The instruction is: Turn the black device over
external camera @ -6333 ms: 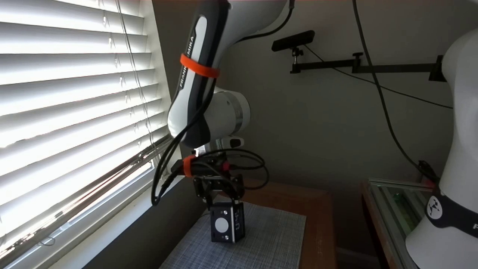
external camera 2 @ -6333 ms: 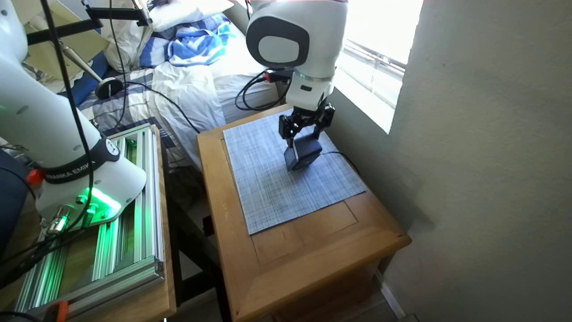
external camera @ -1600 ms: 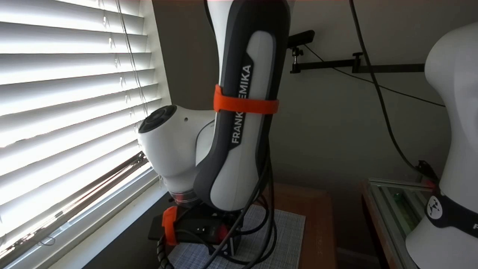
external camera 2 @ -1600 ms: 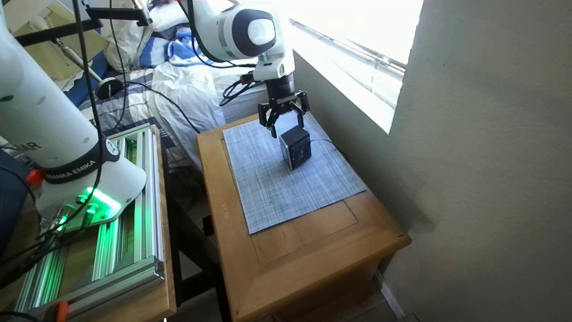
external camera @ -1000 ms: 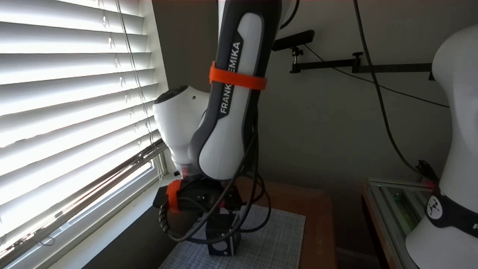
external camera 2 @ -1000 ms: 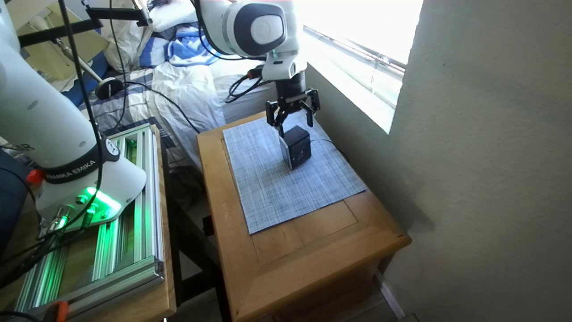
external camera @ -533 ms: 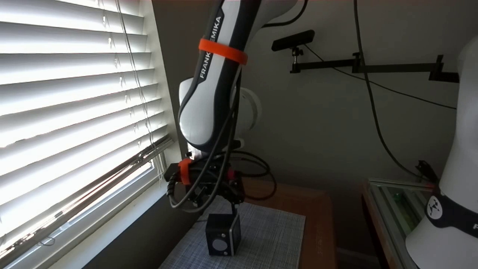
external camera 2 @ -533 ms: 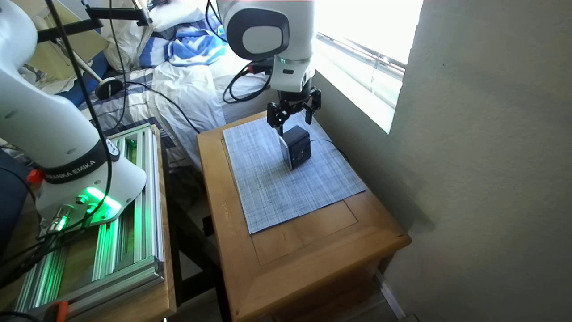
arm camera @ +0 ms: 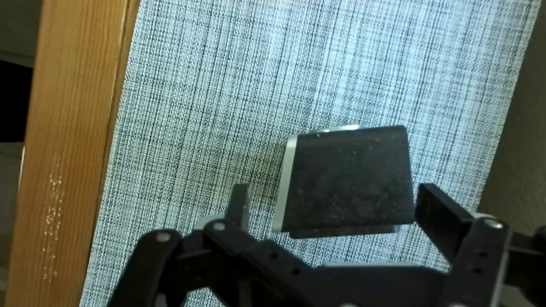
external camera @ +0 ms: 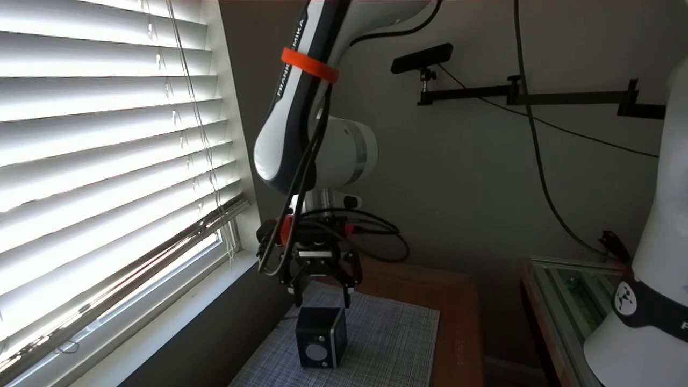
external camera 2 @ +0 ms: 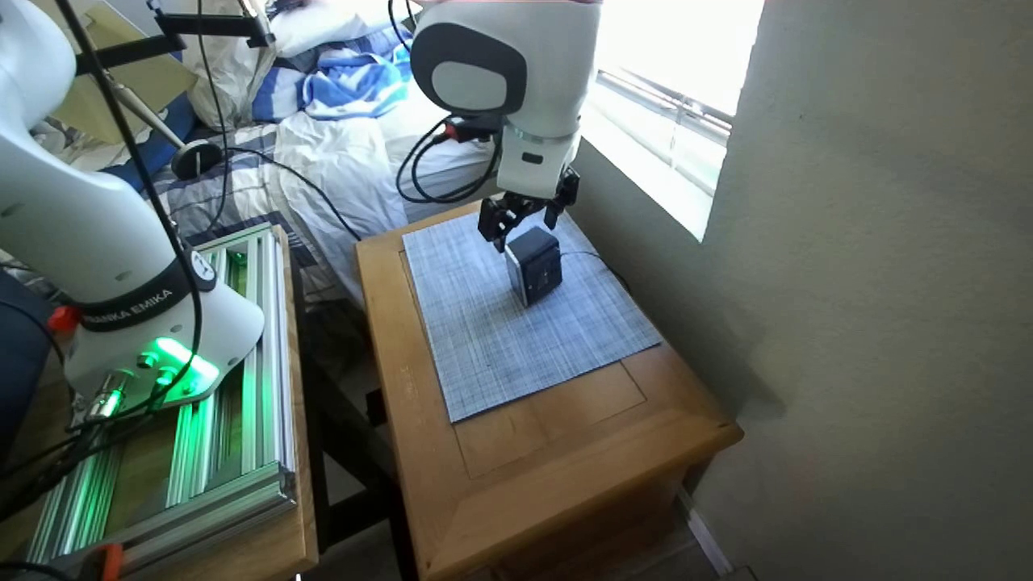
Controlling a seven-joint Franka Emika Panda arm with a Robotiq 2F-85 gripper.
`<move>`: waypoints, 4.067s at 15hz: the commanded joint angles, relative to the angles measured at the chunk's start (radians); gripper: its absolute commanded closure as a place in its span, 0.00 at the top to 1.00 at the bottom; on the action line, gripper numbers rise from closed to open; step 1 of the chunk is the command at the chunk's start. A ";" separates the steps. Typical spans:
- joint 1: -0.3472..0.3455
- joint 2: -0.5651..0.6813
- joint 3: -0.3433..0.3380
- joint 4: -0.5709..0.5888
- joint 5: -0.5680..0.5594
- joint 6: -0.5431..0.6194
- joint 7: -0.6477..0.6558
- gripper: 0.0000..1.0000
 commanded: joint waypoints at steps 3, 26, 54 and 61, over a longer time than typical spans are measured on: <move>0.007 0.010 -0.041 0.034 0.109 -0.083 -0.169 1.00; 0.033 0.101 -0.075 0.073 0.406 -0.044 -0.529 1.00; 0.078 0.167 -0.119 0.124 0.398 -0.054 -0.482 0.68; 0.173 0.091 -0.180 0.041 0.359 0.068 -0.362 0.68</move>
